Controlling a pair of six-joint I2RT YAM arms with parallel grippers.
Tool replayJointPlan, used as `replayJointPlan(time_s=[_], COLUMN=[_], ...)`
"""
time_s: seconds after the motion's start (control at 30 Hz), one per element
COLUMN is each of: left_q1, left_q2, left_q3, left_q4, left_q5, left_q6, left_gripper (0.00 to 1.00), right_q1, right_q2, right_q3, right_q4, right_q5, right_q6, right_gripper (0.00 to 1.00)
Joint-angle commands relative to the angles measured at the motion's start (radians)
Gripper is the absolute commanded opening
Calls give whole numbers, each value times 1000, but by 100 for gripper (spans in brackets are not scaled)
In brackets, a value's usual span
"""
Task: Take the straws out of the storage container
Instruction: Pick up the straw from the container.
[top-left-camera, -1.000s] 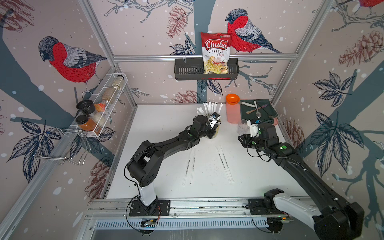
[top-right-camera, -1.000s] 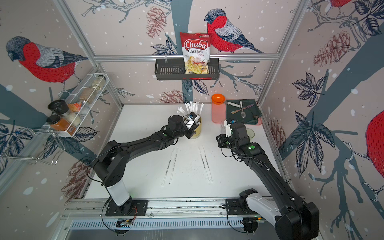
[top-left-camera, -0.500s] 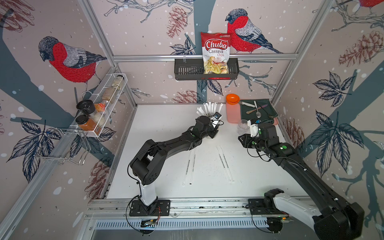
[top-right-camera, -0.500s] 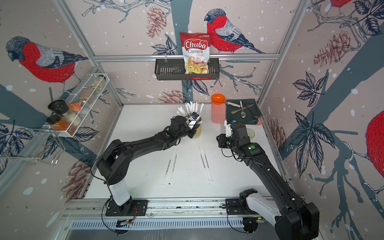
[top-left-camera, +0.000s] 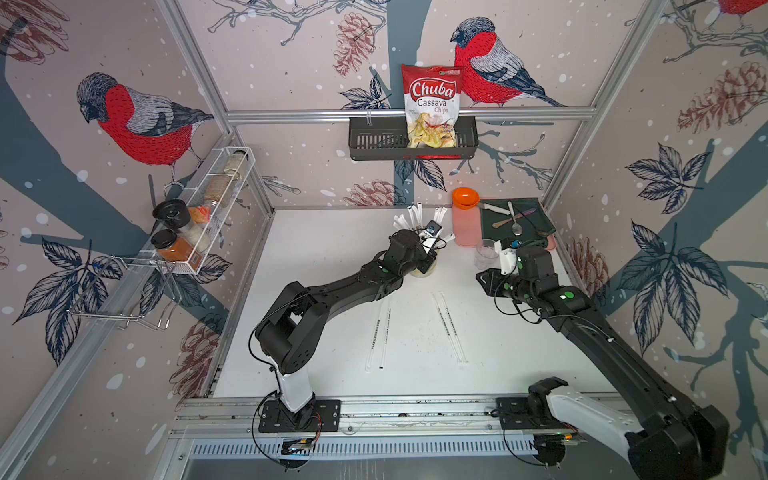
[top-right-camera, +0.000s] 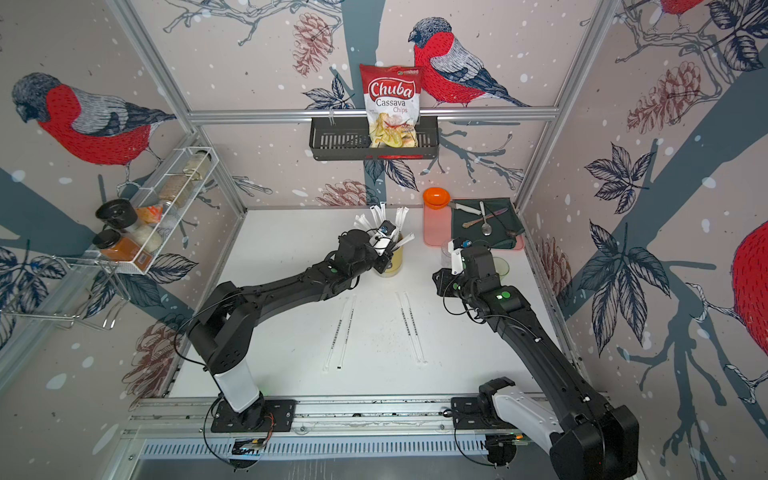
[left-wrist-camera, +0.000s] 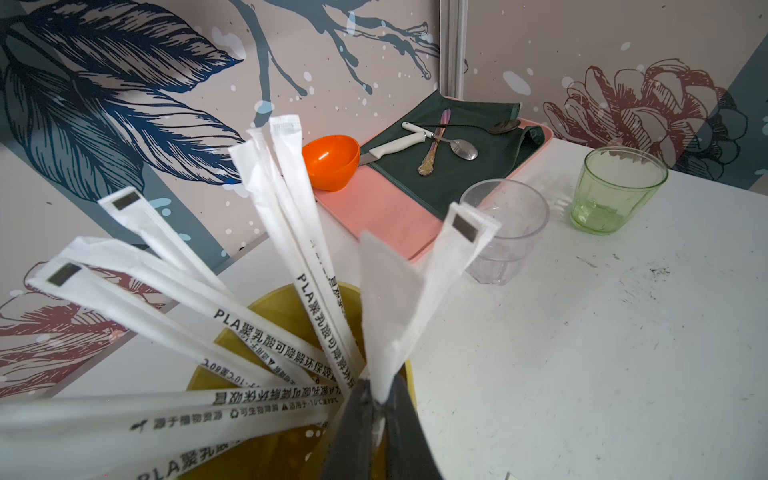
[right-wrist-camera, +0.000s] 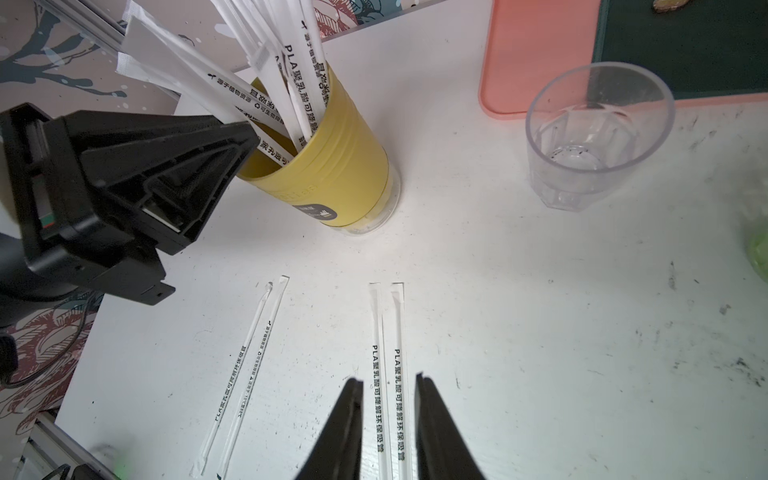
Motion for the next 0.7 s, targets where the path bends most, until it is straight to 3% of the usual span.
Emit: replayJointPlan(time_s=[0.0, 0.27, 0.67], left_q1=[-7, -27, -29], left_q2=[-16, -72, -247], left_q3=[7, 6, -10], left_q4=[-7, -60, -104], left_q5=[-17, -132, -120], left_q6=[18, 59, -28], left_gripper=[10, 6, 0], right_q1=[-1, -1, 4], right_q2=[-9, -18, -42], right_q3=[0, 0, 2], right_q4=[13, 10, 12], right_q5=[-12, -25, -35], right_q6=[-9, -3, 14], right_gripper=[27, 27, 27])
